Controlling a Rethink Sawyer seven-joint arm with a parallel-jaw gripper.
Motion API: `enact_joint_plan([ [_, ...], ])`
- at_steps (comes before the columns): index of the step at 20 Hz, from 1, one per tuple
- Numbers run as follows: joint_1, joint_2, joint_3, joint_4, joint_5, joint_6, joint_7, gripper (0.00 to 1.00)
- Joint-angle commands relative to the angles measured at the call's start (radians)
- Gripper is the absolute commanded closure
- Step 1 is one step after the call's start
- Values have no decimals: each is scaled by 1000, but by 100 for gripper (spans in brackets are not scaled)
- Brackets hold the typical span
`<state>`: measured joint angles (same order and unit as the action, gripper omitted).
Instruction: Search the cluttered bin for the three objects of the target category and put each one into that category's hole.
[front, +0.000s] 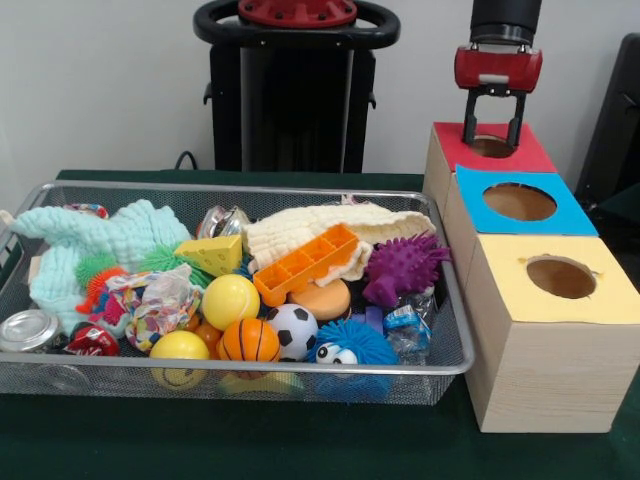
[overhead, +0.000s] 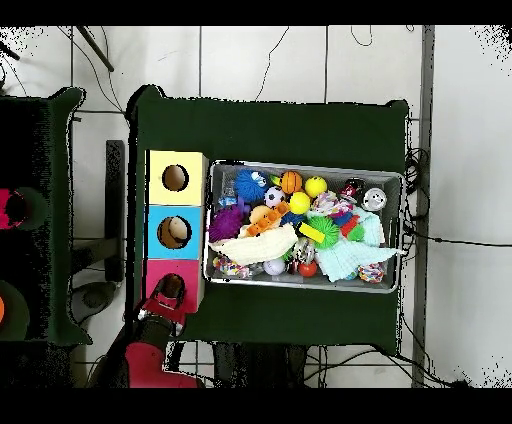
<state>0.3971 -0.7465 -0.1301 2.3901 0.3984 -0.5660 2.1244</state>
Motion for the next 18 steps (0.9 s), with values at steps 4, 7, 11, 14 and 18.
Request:
enact_joint_plan([
  [4,11,9,-7,-59,103,43,190,0],
  [7,18,-6,-11,-55,114,65,182,0],
  [11,20,-6,-10,-49,116,23,211,100],
  [14,39,-43,-43,-53,132,78,143,100],
  [18,56,-125,-91,-56,161,180,87,100],
])
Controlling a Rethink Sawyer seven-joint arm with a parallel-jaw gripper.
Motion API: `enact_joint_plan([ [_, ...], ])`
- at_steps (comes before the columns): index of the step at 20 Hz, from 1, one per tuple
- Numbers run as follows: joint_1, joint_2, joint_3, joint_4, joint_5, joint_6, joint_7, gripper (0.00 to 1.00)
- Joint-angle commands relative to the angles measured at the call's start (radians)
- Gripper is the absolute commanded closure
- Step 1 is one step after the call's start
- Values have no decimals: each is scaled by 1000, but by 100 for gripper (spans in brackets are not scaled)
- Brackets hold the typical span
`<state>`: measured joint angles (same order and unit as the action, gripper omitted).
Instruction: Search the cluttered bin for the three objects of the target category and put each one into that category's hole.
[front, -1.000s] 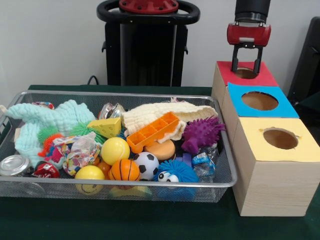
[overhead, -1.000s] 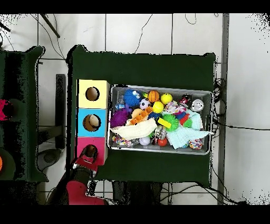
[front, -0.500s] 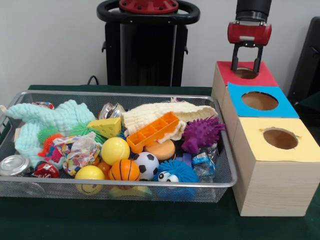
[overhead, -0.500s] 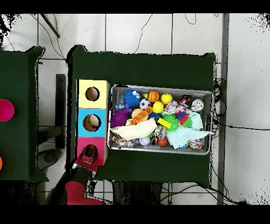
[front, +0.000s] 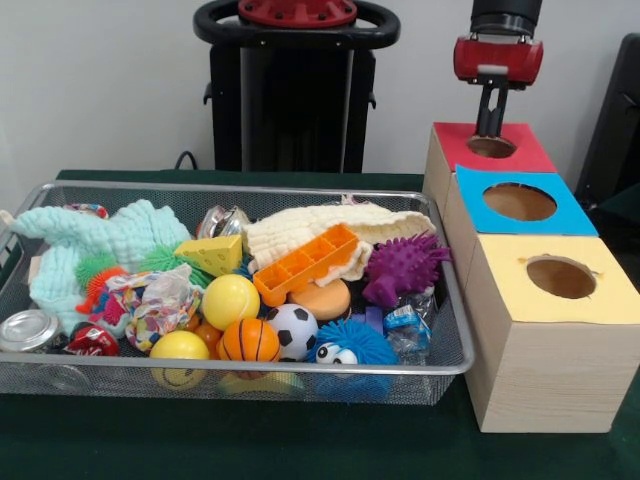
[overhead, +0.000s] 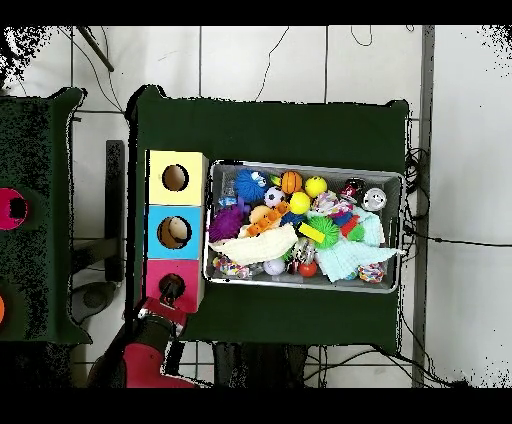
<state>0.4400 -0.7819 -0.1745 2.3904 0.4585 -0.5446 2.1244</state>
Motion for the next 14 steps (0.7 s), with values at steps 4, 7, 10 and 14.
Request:
enact_joint_plan([
  [4,23,-143,-99,-82,106,264,40,100],
  [7,15,-180,-145,-119,69,356,1,100],
  [10,7,-198,-183,-159,33,424,-16,100],
  [14,-53,-233,-173,-189,-45,478,-20,100],
])
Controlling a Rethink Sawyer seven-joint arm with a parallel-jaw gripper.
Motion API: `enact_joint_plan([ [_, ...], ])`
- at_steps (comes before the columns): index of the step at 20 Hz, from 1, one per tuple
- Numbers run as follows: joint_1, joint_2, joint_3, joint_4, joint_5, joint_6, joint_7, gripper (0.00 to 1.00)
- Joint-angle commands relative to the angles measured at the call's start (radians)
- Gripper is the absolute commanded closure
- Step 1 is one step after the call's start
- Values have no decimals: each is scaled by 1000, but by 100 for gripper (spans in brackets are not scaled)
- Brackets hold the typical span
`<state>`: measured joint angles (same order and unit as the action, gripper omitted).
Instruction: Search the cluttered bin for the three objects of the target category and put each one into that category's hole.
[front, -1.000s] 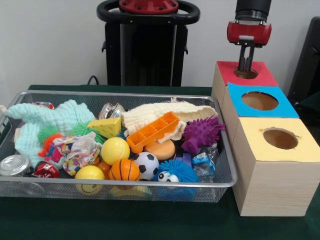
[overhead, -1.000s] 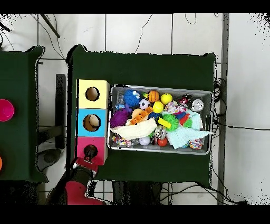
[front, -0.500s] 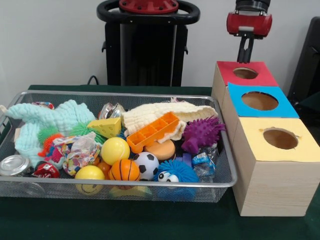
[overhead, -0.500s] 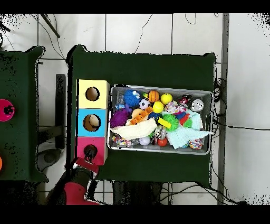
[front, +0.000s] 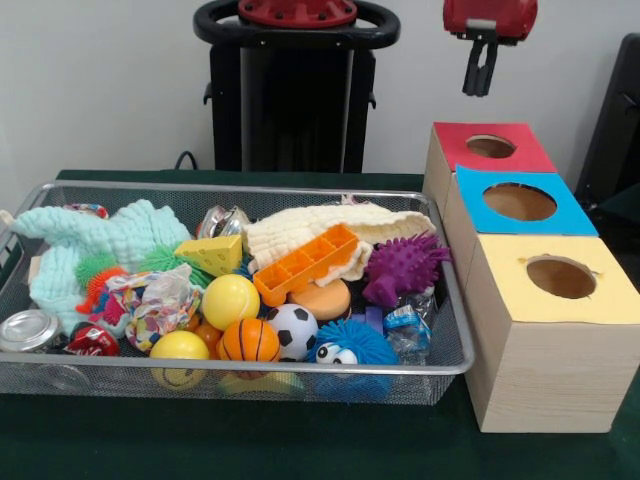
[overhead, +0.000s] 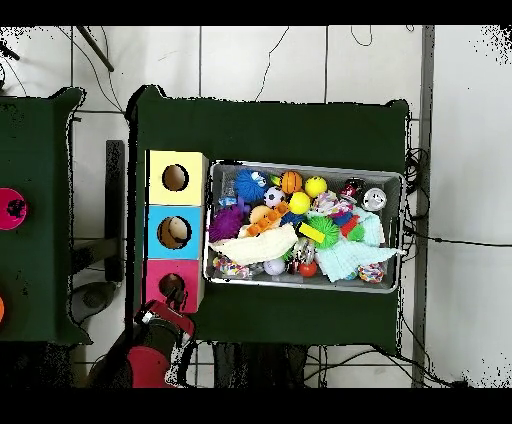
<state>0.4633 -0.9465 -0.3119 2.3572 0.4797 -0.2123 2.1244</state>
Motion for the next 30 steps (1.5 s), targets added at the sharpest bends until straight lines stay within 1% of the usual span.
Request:
enact_joint_plan([
  [1,-102,-78,-22,-159,-90,153,-20,100],
  [6,-216,-108,56,-153,-197,152,0,100],
  [8,-281,-123,108,-148,-246,147,8,100],
  [11,-402,-157,199,-154,-323,169,-8,100],
  [13,-367,-146,110,-230,-369,137,-58,100],
  [14,-402,-164,129,-246,-394,166,-74,100],
  [16,-494,-206,207,-260,-444,229,-108,100],
  [18,-572,-226,280,-250,-477,268,-111,100],
  [20,-624,-214,338,-230,-511,255,-80,100],
  [23,-679,-176,407,-193,-551,214,-10,100],
  [27,-744,-110,470,-179,-580,195,23,100],
  [29,-771,-91,501,-177,-593,185,35,100],
  [30,-771,-84,498,-184,-596,184,35,100],
])
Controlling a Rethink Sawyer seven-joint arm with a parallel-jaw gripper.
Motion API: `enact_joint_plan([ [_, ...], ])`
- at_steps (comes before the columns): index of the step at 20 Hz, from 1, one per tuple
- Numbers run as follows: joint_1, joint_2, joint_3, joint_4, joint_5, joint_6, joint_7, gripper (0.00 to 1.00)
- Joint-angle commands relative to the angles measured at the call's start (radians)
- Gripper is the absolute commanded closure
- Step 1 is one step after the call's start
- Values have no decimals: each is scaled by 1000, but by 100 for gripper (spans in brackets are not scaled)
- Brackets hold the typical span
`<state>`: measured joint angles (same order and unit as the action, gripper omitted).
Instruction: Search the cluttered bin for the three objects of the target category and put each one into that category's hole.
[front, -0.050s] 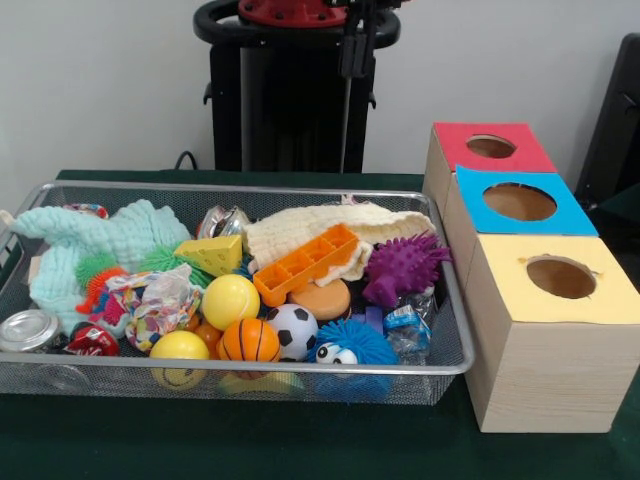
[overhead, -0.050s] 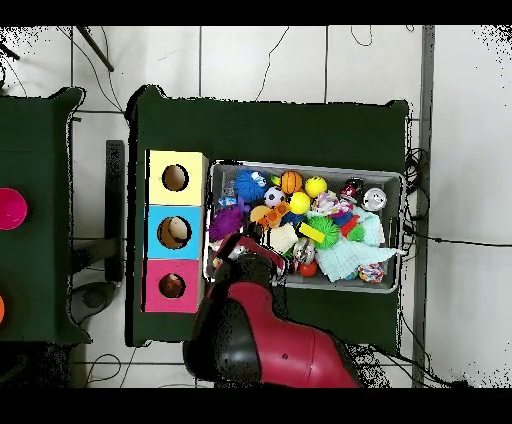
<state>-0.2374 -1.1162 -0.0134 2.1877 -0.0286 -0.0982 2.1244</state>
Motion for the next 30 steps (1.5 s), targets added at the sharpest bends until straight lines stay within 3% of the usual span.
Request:
enact_joint_plan([
  [1,-70,92,196,-21,-92,67,35,100],
  [6,-135,131,260,-71,-167,78,-24,100],
  [9,-202,163,335,-93,-209,80,-33,100],
  [16,-350,252,473,-84,-276,59,-3,100],
  [24,-511,292,564,-99,-375,104,-65,100],
  [30,-575,304,580,-79,-437,87,-52,100],
])
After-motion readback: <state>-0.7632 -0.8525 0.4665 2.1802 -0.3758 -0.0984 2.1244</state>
